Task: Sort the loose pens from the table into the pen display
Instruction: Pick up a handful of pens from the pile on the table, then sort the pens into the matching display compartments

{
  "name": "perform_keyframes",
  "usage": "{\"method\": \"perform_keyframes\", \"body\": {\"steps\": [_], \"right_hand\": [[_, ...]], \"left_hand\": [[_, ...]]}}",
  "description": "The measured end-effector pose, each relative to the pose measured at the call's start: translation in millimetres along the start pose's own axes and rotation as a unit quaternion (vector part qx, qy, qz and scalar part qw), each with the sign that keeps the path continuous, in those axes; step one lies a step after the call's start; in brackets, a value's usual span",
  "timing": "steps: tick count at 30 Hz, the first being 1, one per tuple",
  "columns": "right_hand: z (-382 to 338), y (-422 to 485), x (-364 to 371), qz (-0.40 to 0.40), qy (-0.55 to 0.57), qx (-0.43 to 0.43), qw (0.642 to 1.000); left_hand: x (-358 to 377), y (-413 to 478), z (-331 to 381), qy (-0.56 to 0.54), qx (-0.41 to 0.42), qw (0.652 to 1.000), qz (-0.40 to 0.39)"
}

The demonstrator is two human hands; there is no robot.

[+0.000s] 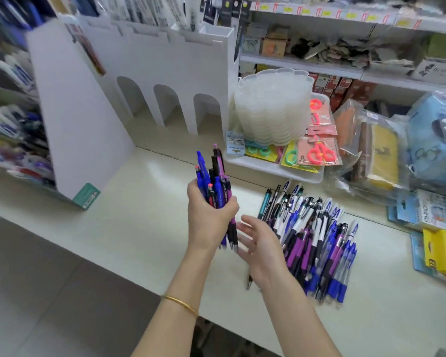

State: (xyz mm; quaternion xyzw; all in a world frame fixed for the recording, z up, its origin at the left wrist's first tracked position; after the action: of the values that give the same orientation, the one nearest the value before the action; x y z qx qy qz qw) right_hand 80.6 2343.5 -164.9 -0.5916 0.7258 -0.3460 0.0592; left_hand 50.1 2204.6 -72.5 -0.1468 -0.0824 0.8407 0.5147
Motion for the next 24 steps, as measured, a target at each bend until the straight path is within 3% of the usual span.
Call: {"method": "perform_keyframes", "body": {"steps": [3,7,14,24], "right_hand": [[11,-24,51,-0.069,0.149,0.087,0.983],[-8,-43,113,-0.137,0.256,0.081,0.954],[-9,-60,232,-0.214,0.281,0.003,0.936],[80,-94,389,-0.191,0.204,-0.019,0.96]], "left_hand": [[-19,-17,29,-0.077,0.059,0.995,0.012],[-55,-27,59,-0.134,0.118,0.984,0.012],[-144,-1,84,-0.202,0.147,0.968,-0.026],[-304,75,72,-0.163,0.134,0.975,-0.066]]}}
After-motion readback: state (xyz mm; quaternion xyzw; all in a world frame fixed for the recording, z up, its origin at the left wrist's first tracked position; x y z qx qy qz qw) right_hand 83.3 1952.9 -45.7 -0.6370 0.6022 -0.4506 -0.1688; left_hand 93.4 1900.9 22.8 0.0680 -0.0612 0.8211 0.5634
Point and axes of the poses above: each hand's wrist, its own y-axis towards the middle knuckle, its own x-axis out of the palm, z = x × y, the point moved 10 cm from there along y, towards the middle knuckle, and after that the axes turned 11 degrees about -x, right-handed, at the moved point
